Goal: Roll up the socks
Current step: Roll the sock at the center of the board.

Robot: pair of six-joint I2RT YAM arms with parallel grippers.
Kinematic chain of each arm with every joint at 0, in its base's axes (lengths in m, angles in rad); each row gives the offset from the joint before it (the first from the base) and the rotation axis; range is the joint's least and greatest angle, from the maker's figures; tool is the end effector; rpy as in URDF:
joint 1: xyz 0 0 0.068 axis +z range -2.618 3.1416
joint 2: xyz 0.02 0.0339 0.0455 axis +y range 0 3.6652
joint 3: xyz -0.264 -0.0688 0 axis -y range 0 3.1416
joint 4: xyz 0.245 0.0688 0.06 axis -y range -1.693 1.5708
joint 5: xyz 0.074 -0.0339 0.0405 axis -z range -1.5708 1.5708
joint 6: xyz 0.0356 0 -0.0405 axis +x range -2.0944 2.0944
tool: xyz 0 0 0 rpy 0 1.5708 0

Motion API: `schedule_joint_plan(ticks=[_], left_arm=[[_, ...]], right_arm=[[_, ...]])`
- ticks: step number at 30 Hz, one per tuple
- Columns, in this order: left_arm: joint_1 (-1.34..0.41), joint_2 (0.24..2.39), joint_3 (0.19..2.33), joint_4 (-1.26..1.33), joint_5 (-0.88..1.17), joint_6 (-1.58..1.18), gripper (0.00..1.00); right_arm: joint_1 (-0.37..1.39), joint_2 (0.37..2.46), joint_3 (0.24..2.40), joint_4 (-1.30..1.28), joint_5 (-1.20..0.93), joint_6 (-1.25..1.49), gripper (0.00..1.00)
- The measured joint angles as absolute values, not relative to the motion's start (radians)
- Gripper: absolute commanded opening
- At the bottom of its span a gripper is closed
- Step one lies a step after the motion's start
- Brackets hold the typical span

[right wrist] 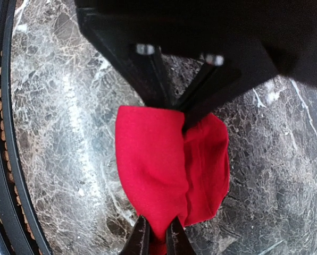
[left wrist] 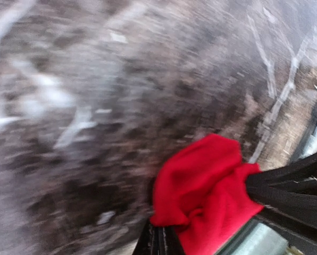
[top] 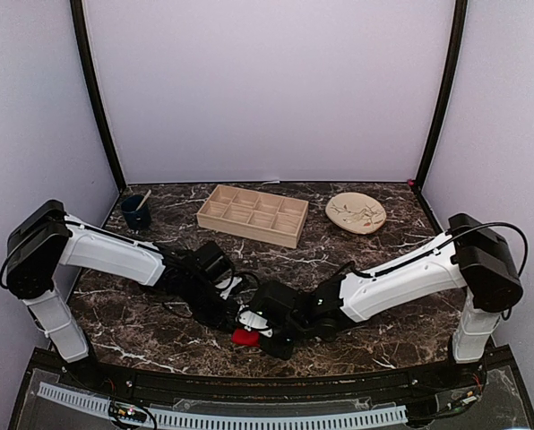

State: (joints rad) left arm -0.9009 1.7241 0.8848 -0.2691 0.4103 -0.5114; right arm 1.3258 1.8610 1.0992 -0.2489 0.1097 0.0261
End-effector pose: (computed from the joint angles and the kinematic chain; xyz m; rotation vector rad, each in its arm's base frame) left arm 0.1852 -0.2567 0.1367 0.7045 2.8336 -0.9072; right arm 0.0941 0.3603 0.1481 -1.5494 2.1070 0.3585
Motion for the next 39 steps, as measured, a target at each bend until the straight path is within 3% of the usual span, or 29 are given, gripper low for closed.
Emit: schedule_joint_plan(ticks=[8,18,29,39], left_arm=[[-0.902,1.633,0.874,-0.382,0.124,-0.54,0.09],[-0.939,1.414,0.775,-0.385,-0.049,-0.565,0.08],[-1.112,1.226,0.655,-0.254,-0.23,-0.526,0.09],[-1.274,1.234,0.601,-0.08,-0.274,-0.401,0.18]], right_arm=[[1.298,1.872,1.126,-0.272,0.064,0.057,0.08],[1.255,1.9,1.187,-0.337,-0.033,0.081,0.07],[1.168,1.937,1.267,-0.447,-0.204,0.117,0.06],[1.122,1.979,1.312,-0.49,-0.337,0.137,0.06]])
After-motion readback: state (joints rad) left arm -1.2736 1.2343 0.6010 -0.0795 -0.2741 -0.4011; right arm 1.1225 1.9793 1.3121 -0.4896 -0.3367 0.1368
